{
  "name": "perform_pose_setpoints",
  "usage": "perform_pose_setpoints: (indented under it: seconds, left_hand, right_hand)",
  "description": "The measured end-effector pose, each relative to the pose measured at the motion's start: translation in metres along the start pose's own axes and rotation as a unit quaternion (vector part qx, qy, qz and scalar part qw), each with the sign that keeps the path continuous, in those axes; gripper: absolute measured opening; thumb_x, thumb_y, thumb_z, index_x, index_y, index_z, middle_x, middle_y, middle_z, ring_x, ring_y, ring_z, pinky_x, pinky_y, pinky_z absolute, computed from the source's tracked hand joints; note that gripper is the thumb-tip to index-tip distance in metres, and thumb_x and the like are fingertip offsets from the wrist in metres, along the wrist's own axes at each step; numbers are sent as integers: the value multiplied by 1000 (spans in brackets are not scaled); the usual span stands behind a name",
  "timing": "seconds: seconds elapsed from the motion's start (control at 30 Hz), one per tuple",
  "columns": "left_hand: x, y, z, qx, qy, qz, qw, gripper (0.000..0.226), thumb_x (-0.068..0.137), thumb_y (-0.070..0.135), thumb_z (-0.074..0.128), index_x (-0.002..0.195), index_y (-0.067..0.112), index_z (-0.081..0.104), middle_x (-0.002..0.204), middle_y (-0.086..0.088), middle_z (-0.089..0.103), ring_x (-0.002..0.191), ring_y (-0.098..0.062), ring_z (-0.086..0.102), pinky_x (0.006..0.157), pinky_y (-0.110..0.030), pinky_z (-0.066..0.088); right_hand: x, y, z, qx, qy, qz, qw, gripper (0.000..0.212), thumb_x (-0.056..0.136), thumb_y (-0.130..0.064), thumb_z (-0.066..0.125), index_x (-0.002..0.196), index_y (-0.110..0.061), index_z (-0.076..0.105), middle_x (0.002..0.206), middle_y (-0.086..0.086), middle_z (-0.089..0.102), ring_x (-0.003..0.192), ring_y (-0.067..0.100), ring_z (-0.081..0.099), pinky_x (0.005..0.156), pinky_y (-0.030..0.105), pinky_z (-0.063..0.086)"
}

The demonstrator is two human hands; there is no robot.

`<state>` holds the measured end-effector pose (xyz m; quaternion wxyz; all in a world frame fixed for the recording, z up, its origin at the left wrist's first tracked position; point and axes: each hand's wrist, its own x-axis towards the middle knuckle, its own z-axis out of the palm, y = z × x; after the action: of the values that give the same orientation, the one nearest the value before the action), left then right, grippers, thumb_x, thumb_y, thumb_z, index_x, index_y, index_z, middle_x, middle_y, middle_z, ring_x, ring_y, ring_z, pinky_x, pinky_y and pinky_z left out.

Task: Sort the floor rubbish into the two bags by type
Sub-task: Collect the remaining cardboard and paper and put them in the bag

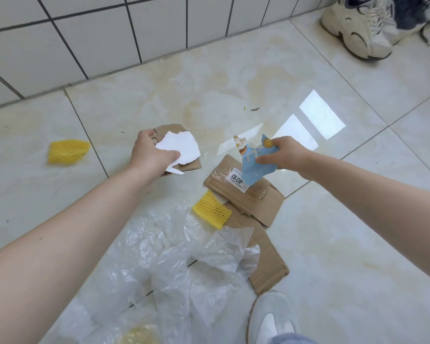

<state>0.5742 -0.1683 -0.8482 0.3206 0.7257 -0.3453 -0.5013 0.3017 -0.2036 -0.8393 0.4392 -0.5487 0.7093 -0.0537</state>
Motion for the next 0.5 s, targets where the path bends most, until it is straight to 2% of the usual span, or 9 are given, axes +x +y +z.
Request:
perform_pose_setpoints:
  seconds: [0.1,0.23,0.33,0.4,0.43,0.5]
  left_hand:
    - [-23,1,16,-69,-48,-36,996,48,82,3,68,127,8,52,117,-8,62,95,-22,64,64,-28,55]
    - [-51,-8,40,-37,-135,-94,986,35,82,3,66,116,0,57,109,-18,67,82,-26,70,67,-36,61]
    - [-78,-16,63,33,-238,-135,961,31,83,1,61,114,-1,59,106,-17,69,89,-32,70,78,-44,59]
    - [-100,-24,81,58,-283,-140,947,26,82,1,59,108,0,61,99,-14,70,85,-34,71,77,-43,59]
    - [-111,-29,91,64,-295,-142,943,27,79,5,60,105,1,62,94,-12,70,83,-35,70,76,-42,59]
    - [-127,-42,109,62,-297,-150,941,47,62,19,67,107,5,63,96,-9,70,87,-30,69,83,-43,57]
  right_hand:
    - [-7,14,-2,7,-7,24,1000,25,85,-15,68,106,-3,63,94,9,59,80,20,55,62,22,44]
    - [-16,31,0,18,-11,45,999,22,85,-18,67,102,-4,63,98,10,60,86,23,57,75,30,47]
    - [-23,40,7,45,-28,43,998,7,86,-17,67,86,-11,63,91,7,62,82,20,58,71,25,47]
    - [-26,45,15,45,-34,30,998,8,86,-18,68,88,-12,63,91,7,63,81,20,59,67,24,47]
    - [-27,47,20,43,-35,26,998,13,85,-19,69,93,-9,64,94,9,63,82,21,59,71,27,48]
    - [-28,50,30,34,-46,25,998,26,84,-21,70,103,-4,64,101,13,64,87,25,61,81,35,51]
